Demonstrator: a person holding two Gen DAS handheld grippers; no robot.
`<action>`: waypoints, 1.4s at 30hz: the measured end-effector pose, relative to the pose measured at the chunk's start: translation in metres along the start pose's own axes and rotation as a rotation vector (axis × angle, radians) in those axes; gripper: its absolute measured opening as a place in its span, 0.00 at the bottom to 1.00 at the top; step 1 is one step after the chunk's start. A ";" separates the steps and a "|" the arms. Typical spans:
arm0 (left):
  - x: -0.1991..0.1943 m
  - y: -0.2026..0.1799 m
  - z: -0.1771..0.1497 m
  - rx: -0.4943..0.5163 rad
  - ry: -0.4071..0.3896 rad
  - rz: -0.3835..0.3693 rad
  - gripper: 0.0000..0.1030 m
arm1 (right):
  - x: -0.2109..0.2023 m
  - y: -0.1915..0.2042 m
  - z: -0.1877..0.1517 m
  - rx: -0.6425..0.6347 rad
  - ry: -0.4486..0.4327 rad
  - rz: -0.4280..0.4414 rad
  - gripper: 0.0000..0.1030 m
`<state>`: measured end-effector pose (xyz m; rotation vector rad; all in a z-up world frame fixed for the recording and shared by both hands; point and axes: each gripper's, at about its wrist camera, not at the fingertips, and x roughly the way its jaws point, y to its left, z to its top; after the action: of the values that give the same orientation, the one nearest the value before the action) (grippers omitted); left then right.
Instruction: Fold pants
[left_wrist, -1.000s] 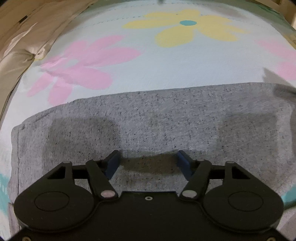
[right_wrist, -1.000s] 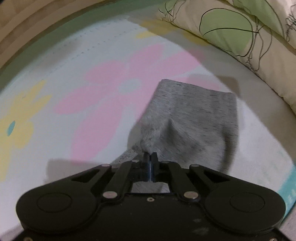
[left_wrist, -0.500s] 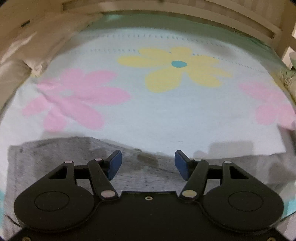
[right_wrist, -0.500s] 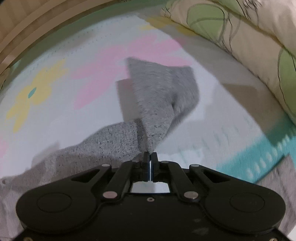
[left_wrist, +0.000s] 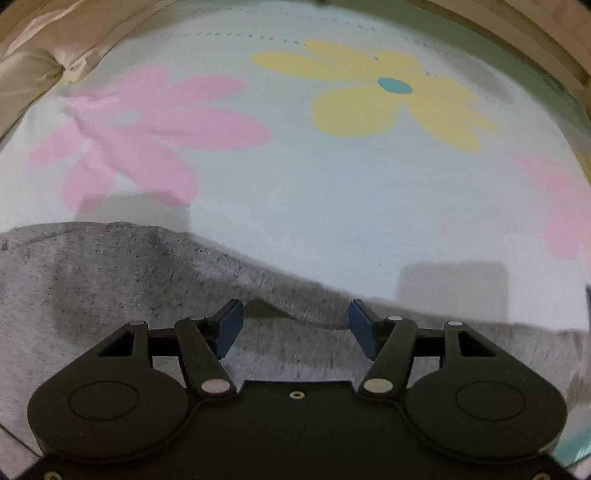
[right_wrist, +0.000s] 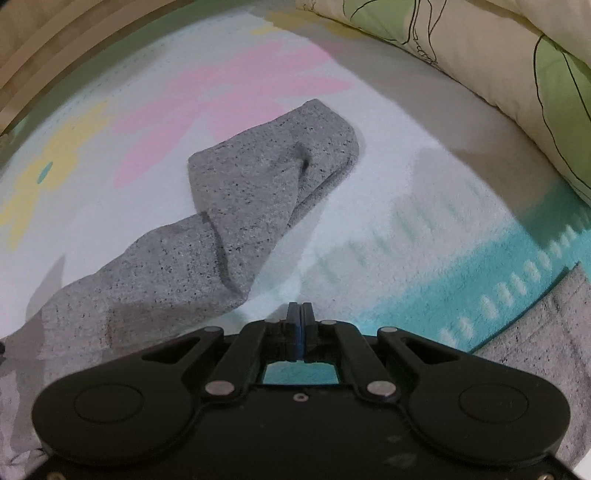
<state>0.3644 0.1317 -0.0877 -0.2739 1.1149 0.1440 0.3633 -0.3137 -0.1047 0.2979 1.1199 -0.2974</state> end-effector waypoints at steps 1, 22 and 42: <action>0.000 -0.002 0.001 -0.016 -0.003 -0.011 0.64 | -0.004 -0.002 -0.002 0.000 -0.004 0.007 0.02; -0.018 0.001 0.013 -0.041 -0.054 -0.077 0.08 | -0.021 0.071 0.031 -0.232 -0.257 0.002 0.30; -0.069 -0.003 0.002 0.020 -0.121 -0.100 0.08 | -0.032 0.030 0.054 -0.160 -0.302 -0.151 0.02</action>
<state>0.3365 0.1312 -0.0241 -0.2984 0.9805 0.0600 0.4068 -0.3037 -0.0512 0.0241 0.8622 -0.3707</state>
